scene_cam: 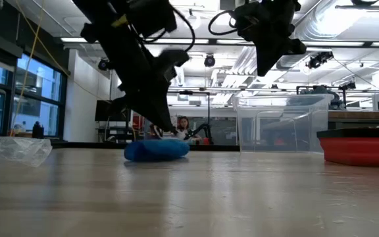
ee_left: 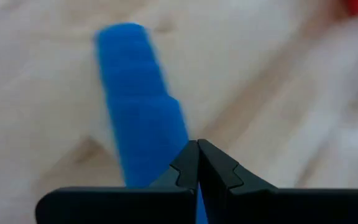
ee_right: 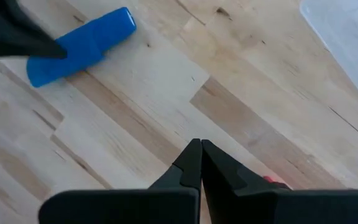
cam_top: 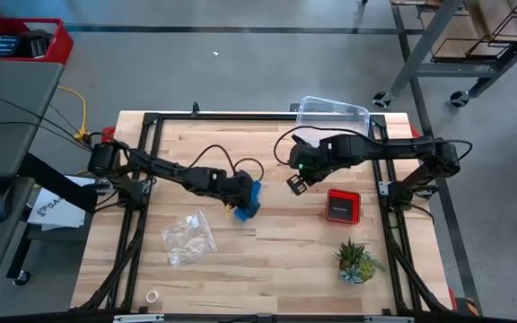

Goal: Roll bandage
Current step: Roll the blue bandage

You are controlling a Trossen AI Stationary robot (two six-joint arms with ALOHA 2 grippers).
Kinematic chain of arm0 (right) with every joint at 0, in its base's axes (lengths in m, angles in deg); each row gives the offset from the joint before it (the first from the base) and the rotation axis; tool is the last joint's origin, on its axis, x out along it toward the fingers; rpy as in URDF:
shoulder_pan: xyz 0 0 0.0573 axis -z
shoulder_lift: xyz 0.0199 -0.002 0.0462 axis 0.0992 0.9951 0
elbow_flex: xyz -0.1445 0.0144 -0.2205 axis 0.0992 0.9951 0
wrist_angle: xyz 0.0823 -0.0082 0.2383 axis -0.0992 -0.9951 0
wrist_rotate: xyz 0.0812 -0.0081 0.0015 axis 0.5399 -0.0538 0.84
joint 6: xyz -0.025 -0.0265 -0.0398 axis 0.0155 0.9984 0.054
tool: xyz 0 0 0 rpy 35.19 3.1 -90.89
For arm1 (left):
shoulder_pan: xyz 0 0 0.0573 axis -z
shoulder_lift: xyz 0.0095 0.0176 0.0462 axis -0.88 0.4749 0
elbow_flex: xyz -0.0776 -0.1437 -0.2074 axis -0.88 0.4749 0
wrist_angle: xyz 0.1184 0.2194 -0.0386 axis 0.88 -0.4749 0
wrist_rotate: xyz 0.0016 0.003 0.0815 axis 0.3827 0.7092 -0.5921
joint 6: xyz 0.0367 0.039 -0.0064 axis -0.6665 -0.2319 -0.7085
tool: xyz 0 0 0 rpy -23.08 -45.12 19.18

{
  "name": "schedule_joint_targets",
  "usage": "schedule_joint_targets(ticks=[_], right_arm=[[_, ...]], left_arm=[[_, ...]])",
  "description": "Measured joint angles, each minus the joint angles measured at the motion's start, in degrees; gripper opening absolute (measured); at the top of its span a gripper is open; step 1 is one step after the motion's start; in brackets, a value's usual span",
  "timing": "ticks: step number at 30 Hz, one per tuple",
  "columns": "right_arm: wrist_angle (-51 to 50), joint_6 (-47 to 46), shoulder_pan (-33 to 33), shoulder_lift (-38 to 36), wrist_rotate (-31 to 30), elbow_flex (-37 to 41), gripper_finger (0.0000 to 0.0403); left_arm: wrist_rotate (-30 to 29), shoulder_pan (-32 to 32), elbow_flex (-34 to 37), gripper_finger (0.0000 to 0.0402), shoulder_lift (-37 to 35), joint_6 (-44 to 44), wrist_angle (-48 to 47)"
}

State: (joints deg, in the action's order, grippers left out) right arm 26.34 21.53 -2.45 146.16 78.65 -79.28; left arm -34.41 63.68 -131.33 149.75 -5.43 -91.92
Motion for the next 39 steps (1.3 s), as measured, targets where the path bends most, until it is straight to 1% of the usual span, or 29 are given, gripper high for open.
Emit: schedule_joint_targets(ticks=[3, 5, 7, 9, 12, 14, 19, 28, 35, 39], right_arm=[[0.14, 0.18, 0.00, 0.00, 0.05, 0.00, 0.0000], [0.76, 0.19, 0.06, 0.00, 0.07, 0.00, 0.0000], [0.94, 0.13, 0.11, 0.00, 0.06, 0.00, 0.0000], [1.33, 0.11, 0.11, 0.00, 0.05, 0.00, 0.0000], [1.63, -0.05, 0.13, 0.00, 0.07, 0.00, 0.0000], [1.65, -0.47, 0.11, 0.00, 0.14, 0.00, 0.0000], [1.64, -1.15, 0.11, 0.00, 0.31, 0.00, 0.0000], [1.86, -1.31, 0.11, 0.00, 0.35, 0.00, 0.0000], [2.14, -1.54, 0.11, 0.00, 0.53, 0.00, 0.0000], [2.20, -1.68, 0.11, 0.02, 0.55, 0.00, 0.0000]], left_arm=[[-0.66, 1.01, 0.00, 0.0000, 0.00, -0.81, 0.27], [-1.99, 0.83, 0.00, 0.0000, 0.36, -0.79, 0.25], [-2.08, 0.23, -0.01, 0.0000, 1.28, -0.78, 0.85], [-0.59, -0.30, 0.04, 0.0000, 2.81, -0.81, 3.57], [3.44, -0.69, -0.02, 0.0000, 5.08, -0.99, 9.39], [3.78, -0.90, 0.00, 0.0000, 6.24, -0.13, 9.98], [3.76, -1.66, 0.02, 0.0000, 6.73, -2.39, 7.63], [3.31, -4.46, 0.02, 0.0000, 3.57, -7.20, 1.74], [0.24, -6.70, -0.02, 0.0000, 1.49, -12.02, -5.47], [-0.94, -8.15, -0.02, 0.0000, 1.09, -14.07, -7.04]])
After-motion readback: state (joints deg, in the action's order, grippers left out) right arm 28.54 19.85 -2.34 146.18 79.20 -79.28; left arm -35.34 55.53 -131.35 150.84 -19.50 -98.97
